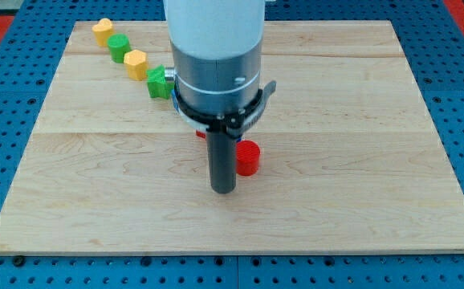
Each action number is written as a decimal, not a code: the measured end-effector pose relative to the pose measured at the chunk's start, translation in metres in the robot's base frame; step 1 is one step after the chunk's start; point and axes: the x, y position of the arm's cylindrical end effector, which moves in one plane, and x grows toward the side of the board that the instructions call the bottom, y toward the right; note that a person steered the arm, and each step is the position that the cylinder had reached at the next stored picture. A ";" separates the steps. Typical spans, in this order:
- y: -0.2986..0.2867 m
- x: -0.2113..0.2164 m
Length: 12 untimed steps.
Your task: Move red circle to the bottom left
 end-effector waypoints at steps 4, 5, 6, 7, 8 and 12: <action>0.075 -0.101; 0.075 -0.079; 0.051 -0.040; 0.022 -0.039; 0.006 -0.040; -0.100 -0.049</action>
